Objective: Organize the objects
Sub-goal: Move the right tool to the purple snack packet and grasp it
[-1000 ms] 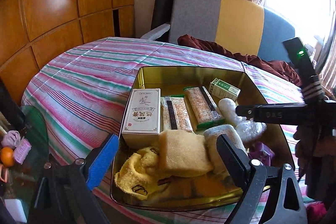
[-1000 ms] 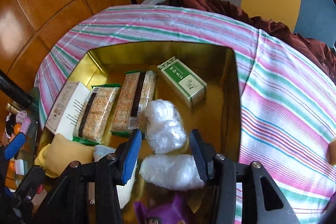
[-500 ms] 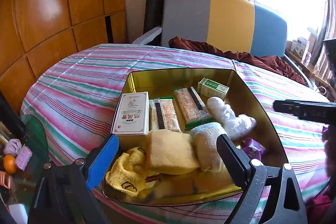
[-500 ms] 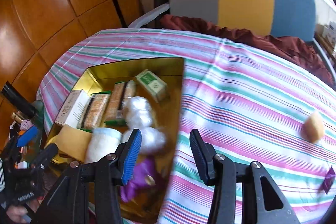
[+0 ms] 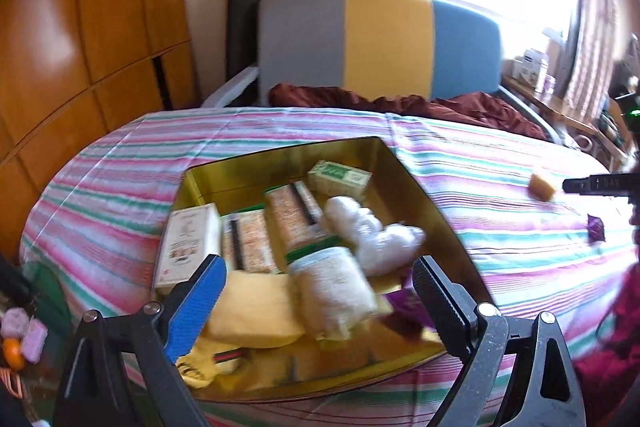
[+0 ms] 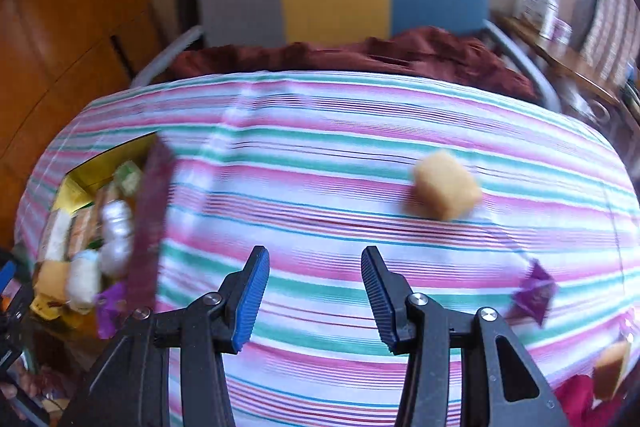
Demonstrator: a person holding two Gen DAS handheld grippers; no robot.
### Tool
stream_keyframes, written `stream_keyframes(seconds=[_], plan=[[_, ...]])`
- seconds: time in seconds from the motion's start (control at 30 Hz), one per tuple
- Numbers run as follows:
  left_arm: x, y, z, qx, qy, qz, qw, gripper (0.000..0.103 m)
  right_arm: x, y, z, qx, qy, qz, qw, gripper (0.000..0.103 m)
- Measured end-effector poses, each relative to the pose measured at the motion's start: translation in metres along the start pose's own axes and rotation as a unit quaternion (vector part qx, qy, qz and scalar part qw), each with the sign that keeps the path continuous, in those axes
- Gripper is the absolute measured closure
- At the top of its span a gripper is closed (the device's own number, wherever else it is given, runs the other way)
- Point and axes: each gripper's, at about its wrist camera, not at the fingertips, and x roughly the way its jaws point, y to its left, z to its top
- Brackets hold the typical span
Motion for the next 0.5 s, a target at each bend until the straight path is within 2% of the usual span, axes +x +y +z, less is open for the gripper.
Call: stream_keyframes(seconds=[0.13,0.27,0.3,0.37,0.4,0.43,0.5], plan=[[0.005,-0.023,0.005,0.021,0.004,-0.023,0.9995,0.008,-0.001,-0.080,0.004,0.087,-0.004,-0.059,0.994,0.055],[0.006,-0.048,0.009,0.045,0.004,-0.045,0.9980,0.008,0.004,-0.160,-0.006,0.210,-0.001,-0.089,0.974,0.053],[0.007,-0.055,0.010,0.051,0.004,-0.051,0.9974,0.008,0.006,-0.179,-0.012,0.252,0.005,-0.080,0.964,0.052],[0.008,-0.067,0.011,0.064,0.008,-0.061,0.9960,0.008,0.011,-0.203,-0.026,0.319,0.003,-0.044,0.947,0.040],[0.009,-0.073,0.012,0.070,0.009,-0.066,0.9954,0.008,0.013,-0.211,-0.030,0.341,0.005,-0.045,0.939,0.040],[0.010,-0.080,0.012,0.075,0.011,-0.068,0.9948,0.007,0.012,-0.214,-0.030,0.348,-0.003,-0.050,0.936,0.040],[0.012,-0.092,0.014,0.084,0.014,-0.079,0.9932,0.007,0.013,-0.212,-0.027,0.341,-0.009,-0.055,0.938,0.038]])
